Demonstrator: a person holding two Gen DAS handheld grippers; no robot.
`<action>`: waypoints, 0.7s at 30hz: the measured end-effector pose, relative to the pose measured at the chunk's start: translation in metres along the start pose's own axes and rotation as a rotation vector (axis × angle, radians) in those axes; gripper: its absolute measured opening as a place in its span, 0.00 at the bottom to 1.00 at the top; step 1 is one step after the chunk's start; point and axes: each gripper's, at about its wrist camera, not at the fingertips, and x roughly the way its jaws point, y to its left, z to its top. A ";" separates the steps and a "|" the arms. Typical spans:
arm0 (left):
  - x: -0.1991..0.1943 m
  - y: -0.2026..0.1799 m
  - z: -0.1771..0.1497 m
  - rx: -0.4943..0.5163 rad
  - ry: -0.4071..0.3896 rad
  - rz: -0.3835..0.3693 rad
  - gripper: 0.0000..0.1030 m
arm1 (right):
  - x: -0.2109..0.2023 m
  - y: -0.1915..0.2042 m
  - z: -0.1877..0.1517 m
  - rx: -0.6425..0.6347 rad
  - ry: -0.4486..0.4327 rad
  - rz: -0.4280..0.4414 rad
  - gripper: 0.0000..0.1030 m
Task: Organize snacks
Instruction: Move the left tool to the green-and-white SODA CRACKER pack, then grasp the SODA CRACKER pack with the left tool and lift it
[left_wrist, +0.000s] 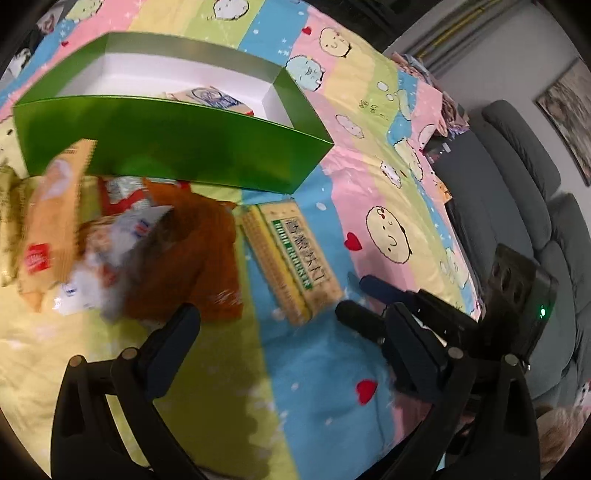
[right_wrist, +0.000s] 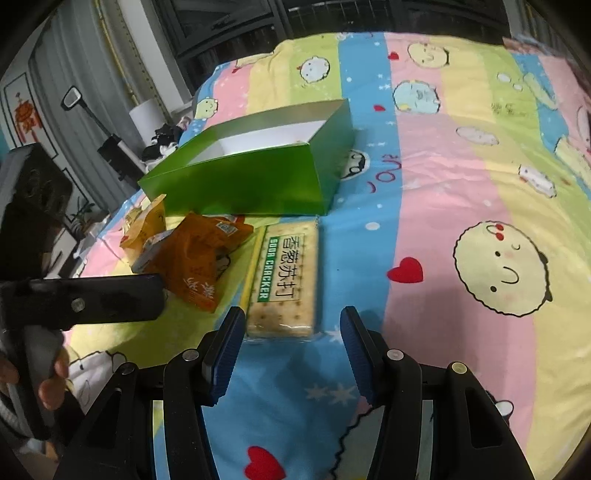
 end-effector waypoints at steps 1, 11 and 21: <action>0.003 -0.003 0.001 -0.003 0.007 0.003 0.95 | 0.001 -0.002 0.001 -0.004 0.003 0.005 0.53; 0.038 -0.011 0.009 -0.033 0.075 0.048 0.76 | 0.015 -0.002 0.005 -0.142 0.063 0.052 0.53; 0.038 0.007 0.012 -0.070 0.037 0.079 0.40 | 0.036 -0.001 0.010 -0.156 0.093 0.164 0.52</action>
